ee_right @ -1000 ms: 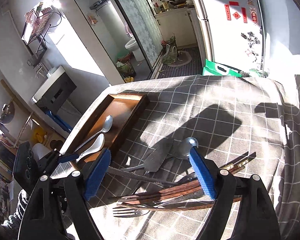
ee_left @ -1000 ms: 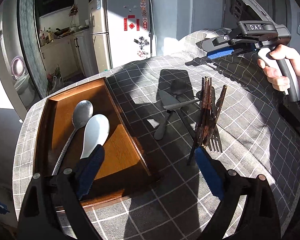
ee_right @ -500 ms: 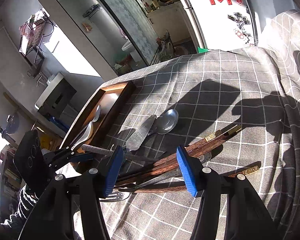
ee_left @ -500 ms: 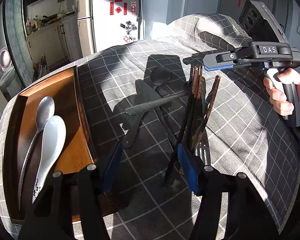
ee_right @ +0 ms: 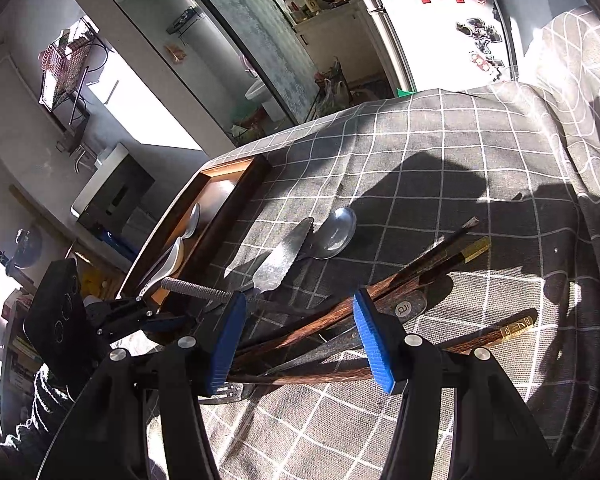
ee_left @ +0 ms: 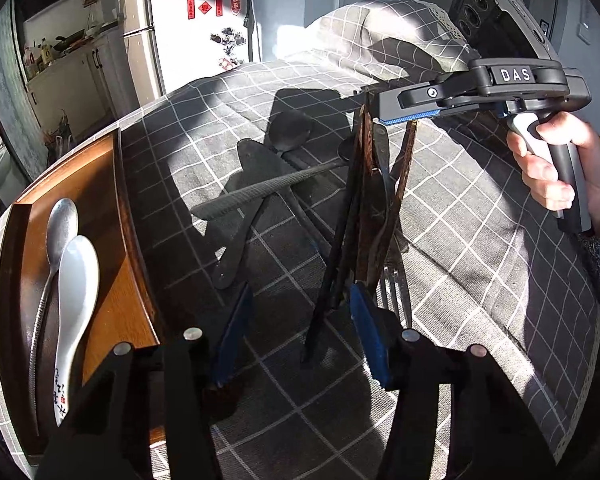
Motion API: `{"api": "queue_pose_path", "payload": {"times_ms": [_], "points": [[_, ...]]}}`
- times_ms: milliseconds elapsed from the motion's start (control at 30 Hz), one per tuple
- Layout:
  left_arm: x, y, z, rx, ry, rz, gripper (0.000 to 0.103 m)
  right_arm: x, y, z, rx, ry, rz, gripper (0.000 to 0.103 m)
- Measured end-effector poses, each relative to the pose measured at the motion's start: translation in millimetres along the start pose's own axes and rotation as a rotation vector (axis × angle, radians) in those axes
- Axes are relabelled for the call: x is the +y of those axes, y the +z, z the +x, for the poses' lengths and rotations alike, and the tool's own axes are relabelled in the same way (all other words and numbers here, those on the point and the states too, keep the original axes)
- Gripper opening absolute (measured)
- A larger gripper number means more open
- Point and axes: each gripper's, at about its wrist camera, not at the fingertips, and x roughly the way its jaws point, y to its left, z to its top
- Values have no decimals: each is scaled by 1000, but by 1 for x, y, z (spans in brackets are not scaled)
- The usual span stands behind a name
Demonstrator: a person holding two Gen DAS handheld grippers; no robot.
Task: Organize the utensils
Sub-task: 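Grasp a brown chopstick from the pile with the right gripper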
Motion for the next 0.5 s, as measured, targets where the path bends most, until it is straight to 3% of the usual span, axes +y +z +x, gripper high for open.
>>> {"api": "queue_pose_path", "payload": {"times_ms": [133,233,367,433,500], "points": [[-4,-1,-1,16,-4,37,57,1,-3,-7,-10,4,4,57],[5,-7,-5,16,70,47,54,-2,-6,-9,-10,-1,4,57],[11,-6,-6,4,37,12,48,-4,-7,-4,-7,3,17,57],[3,-6,-1,33,-4,43,35,-2,-8,-2,-2,9,14,57],[-7,-4,2,30,16,87,35,0,-8,-1,-2,11,11,57]]}}
